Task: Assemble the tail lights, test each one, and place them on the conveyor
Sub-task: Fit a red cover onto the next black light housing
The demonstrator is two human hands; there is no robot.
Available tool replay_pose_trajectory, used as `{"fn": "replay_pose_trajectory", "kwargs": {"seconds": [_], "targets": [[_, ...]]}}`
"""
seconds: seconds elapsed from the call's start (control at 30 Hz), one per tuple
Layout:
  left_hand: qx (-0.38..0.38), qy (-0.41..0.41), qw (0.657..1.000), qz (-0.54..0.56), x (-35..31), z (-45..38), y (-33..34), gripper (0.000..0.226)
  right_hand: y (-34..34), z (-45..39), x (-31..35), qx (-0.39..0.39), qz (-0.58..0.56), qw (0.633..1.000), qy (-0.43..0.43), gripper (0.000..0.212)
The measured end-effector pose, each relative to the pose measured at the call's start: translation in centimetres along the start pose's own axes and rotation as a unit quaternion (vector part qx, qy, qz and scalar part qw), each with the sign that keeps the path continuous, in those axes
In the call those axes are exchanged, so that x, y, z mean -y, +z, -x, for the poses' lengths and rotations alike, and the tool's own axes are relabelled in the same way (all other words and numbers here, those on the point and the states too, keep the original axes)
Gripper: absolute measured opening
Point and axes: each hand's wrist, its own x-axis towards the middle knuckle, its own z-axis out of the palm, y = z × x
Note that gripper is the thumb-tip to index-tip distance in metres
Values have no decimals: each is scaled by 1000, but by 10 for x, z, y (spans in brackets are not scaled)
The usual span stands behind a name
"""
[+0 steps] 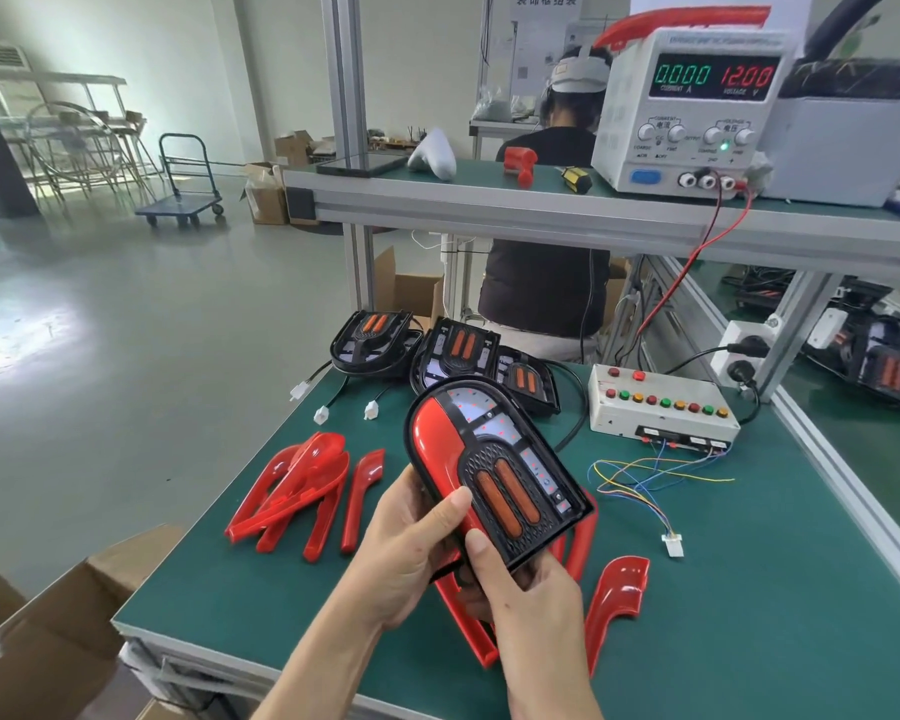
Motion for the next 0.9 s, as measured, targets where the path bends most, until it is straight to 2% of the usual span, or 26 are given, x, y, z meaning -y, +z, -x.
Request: {"fn": "replay_pose_trajectory", "kwargs": {"seconds": [0.13,0.23,0.3,0.33,0.4,0.47,0.5,0.53,0.57,0.63,0.8,0.9], "targets": [[-33,0,999,-6,6,6,-1,52,3,2,1,46,20,999,-6,27],[-109,-22,994,17,9,2,2,42,1,5,5,130,80,988,-28,39],[-126,-45,989,59,9,-1,-1,45,-9,10,7,162,176,970,-44,36],[-120,-53,989,72,8,-3,-3,48,-18,11,5,141,226,961,-69,29],[-111,-55,990,68,6,-6,-7,46,-43,9,1,11,303,947,-107,14],[-109,-59,991,51,8,-8,-8,42,-68,6,3,-112,443,885,-88,13],[-109,-63,991,50,10,-9,-6,41,-76,3,4,-134,519,843,-51,22],[-107,-66,991,55,10,-9,-4,40,-84,0,4,-137,571,809,-13,31],[-107,-68,990,64,10,-10,-2,40,-88,-2,5,-133,594,793,16,39],[-105,-69,989,78,9,-12,2,42,-88,-4,5,-123,598,792,32,46],[-88,-82,990,74,5,-18,2,39,-83,-10,5,-83,628,772,59,46],[-73,-102,989,80,3,-21,1,40,-83,-11,9,-59,635,767,72,36]]}}
